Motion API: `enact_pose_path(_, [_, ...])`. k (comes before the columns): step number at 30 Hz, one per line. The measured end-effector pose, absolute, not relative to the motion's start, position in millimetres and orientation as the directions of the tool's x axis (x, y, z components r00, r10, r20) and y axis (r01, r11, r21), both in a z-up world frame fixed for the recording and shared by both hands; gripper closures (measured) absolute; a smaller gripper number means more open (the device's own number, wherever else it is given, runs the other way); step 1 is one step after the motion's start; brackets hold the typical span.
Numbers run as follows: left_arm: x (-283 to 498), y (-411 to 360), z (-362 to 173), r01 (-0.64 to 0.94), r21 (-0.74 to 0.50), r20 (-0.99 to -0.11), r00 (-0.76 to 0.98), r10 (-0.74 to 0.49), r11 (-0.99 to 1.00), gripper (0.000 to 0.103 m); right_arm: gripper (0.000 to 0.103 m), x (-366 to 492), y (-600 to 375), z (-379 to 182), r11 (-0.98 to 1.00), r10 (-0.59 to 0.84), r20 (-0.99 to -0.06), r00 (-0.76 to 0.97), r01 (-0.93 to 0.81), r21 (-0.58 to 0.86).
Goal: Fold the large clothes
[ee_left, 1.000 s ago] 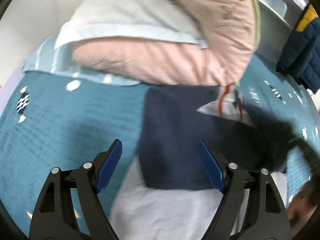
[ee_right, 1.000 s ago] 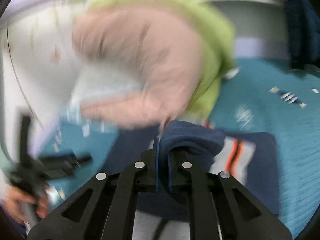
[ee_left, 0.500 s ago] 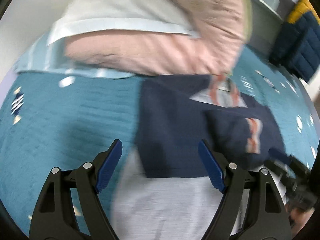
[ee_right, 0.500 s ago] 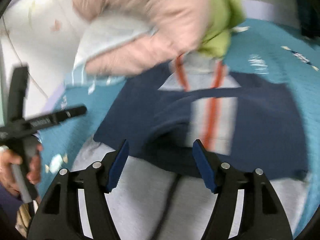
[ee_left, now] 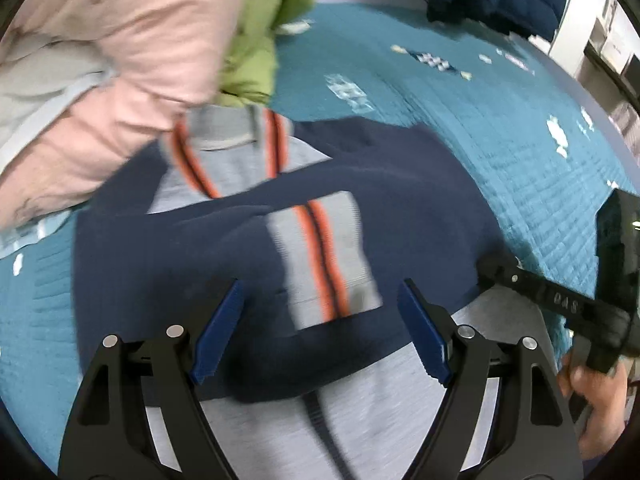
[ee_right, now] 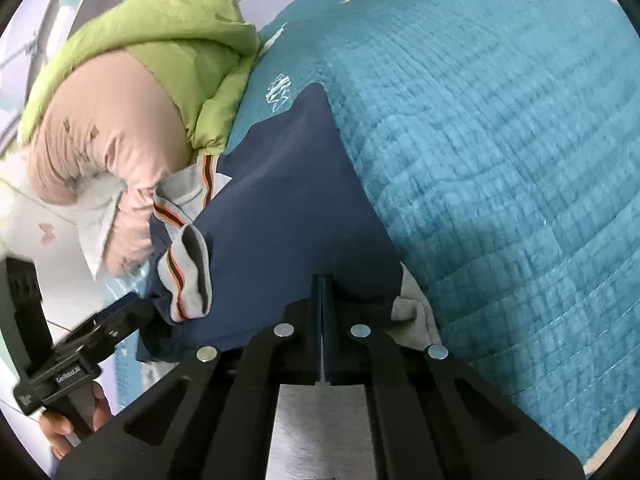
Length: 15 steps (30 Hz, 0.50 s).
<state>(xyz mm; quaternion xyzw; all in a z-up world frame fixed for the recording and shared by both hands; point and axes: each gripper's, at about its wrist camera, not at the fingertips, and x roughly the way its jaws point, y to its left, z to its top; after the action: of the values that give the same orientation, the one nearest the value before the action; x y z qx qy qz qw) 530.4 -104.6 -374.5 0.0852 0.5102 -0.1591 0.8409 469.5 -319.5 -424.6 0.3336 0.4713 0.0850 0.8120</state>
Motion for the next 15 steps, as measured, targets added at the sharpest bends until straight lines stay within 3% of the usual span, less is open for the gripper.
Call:
enact_pose_path(2, [535.5,-117.5,-385.5,0.354,0.024,-0.892,0.430,-0.140,0.935,0.015,0.103,470.0,-322.7,-426.7,0.746,0.471,-0.698,0.540,0.178,0.641])
enact_pose_path(9, [553.3,-136.7,-418.3,0.353,0.171,-0.908,0.419,0.008,0.920,0.014,0.103,470.1,-327.4,-429.6,0.729,0.503,-0.688,0.524,0.171,0.663])
enact_pose_path(11, [557.6,-130.3,-418.5,0.338,0.163,-0.905,0.425,0.005,0.927,0.032,0.103,469.8,-328.2,-430.2,0.725,0.506,-0.685,0.524,0.172,0.667])
enact_pose_path(12, [560.1,-124.0,-415.7,0.330,0.122,-0.909,0.416,-0.028,0.936,0.035,0.103,469.6,-328.8,-430.5,0.723,0.509,-0.683,0.524,0.172,0.670])
enact_pose_path(14, [563.3,-106.3,-404.2,0.285,0.061,-0.902,0.427,-0.070,0.956,0.064,0.103,469.6,-329.2,-430.7,0.724,0.510,-0.684,0.522,0.169,0.669])
enact_pose_path(15, [564.9,-95.0,-397.0,0.268,0.014,-0.897,0.428,-0.106,0.963,0.069,0.103,469.8,-329.2,-430.9,0.723,0.511,-0.683,0.522,0.169,0.669])
